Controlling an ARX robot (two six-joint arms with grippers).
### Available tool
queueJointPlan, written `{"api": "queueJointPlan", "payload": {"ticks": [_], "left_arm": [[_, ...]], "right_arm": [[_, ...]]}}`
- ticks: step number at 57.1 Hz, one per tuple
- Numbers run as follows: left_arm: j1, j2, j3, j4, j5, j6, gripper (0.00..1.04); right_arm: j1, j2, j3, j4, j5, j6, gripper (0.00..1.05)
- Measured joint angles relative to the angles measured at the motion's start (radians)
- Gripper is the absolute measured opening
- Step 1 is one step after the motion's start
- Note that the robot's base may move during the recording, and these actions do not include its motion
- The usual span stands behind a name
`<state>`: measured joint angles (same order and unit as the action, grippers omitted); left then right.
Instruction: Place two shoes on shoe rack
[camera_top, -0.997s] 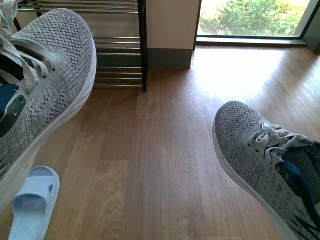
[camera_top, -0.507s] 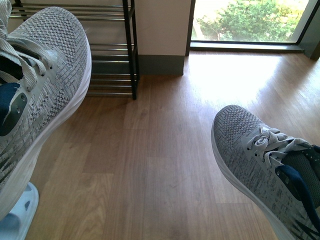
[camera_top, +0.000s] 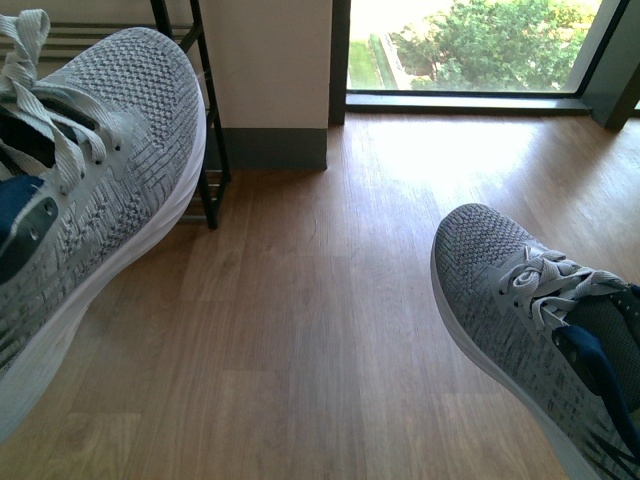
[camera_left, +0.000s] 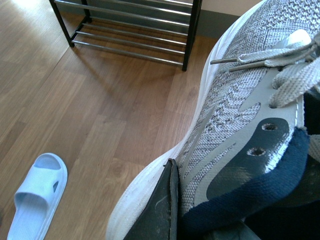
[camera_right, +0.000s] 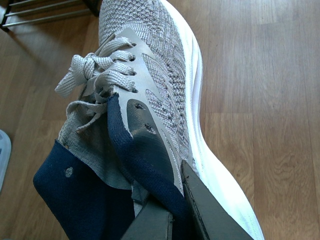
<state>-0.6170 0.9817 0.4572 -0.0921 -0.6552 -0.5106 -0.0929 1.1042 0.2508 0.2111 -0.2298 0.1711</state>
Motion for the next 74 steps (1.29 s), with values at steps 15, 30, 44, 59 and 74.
{"api": "queueJointPlan", "payload": {"ticks": [15,30,44,59,74], "left_arm": [[-0.002,0.0,0.0,0.0,0.002,0.0,0.01],[-0.002,0.001,0.0,0.0,-0.001,0.0,0.01],[-0.001,0.001,0.0,0.0,-0.003,0.0,0.01],[-0.001,0.001,0.0,0.0,-0.003,0.0,0.01],[0.0,0.001,0.0,0.0,0.001,0.0,0.01]], "right_arm": [[-0.001,0.0,0.0,0.0,0.003,0.0,0.01],[0.0,0.0,0.0,0.0,-0.006,0.0,0.01],[-0.001,0.0,0.0,0.0,-0.003,0.0,0.01],[0.0,0.0,0.0,0.0,-0.005,0.0,0.01],[0.0,0.0,0.0,0.0,0.001,0.0,0.01]]}}
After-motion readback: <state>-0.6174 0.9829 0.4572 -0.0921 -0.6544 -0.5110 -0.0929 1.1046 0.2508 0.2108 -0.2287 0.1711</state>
